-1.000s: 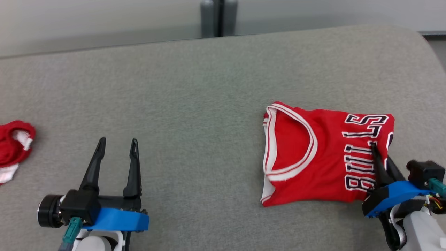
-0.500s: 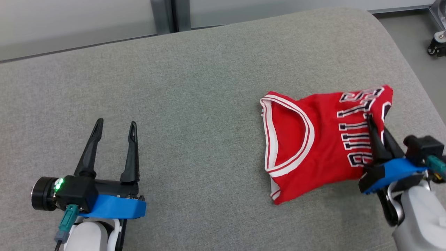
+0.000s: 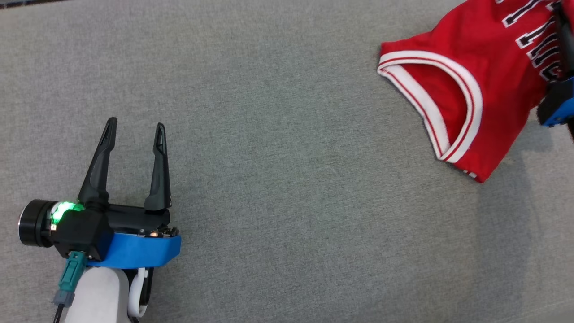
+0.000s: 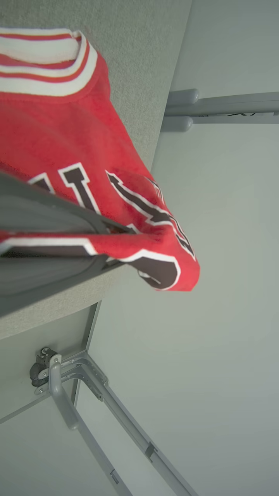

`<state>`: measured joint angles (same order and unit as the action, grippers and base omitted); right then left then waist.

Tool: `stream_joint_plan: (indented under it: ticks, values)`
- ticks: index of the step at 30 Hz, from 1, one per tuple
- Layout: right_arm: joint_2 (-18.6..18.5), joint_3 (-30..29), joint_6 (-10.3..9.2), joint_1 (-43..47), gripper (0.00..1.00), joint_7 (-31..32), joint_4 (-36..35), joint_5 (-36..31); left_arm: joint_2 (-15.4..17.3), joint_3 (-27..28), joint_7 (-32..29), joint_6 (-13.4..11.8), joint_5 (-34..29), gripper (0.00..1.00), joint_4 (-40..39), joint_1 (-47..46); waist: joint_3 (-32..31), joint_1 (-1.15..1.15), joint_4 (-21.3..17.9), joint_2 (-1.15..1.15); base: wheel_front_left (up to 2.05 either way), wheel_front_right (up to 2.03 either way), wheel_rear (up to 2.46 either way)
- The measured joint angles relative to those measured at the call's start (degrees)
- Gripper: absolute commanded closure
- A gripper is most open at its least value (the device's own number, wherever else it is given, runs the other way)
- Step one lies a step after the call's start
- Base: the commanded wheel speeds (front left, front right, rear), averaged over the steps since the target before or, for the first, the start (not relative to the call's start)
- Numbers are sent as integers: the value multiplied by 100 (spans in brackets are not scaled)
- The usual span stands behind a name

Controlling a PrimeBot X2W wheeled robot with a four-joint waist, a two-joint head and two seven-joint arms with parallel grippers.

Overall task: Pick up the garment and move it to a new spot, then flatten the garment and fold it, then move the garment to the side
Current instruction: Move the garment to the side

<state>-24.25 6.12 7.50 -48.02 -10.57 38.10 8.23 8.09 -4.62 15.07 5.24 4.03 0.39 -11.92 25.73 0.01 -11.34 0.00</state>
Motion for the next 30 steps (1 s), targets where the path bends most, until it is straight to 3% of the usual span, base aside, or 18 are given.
stream_joint_plan:
  ticks: [3, 9, 22, 23, 24, 30]
  values:
    - [-392, -14, -1, -495, 100, 78, 548, 43, 9, -52, 0, -18, -29, 0, -162, -74, 281, 0, 82, 0, 0, 0, 0]
    - [-828, 14, 0, -1005, 100, 145, 1357, 48, 38, -118, -34, -40, -76, 0, -389, -233, 652, 1, 197, 0, 0, 0, 0]
    - [-921, -64, 0, -1650, 99, 305, 2799, -71, 135, -122, -120, -124, -94, 0, -698, -328, 986, -1, 274, 0, 0, 0, 0]
    - [-925, -105, 0, -1699, 56, 238, 2850, -110, 143, -123, -121, -125, -94, 0, -702, -331, 991, -1, 279, 1, 0, 0, 0]
    - [-933, -131, 0, -1751, 0, 186, 2898, -189, 144, -125, -123, -135, -93, 0, -701, -337, 994, -1, 285, 1, 0, 0, 0]
    - [-838, -250, 0, -1853, 0, 3, 3155, -389, 169, -108, -126, -176, -51, 0, -632, -339, 883, -1, 290, 1, 0, 0, 0]
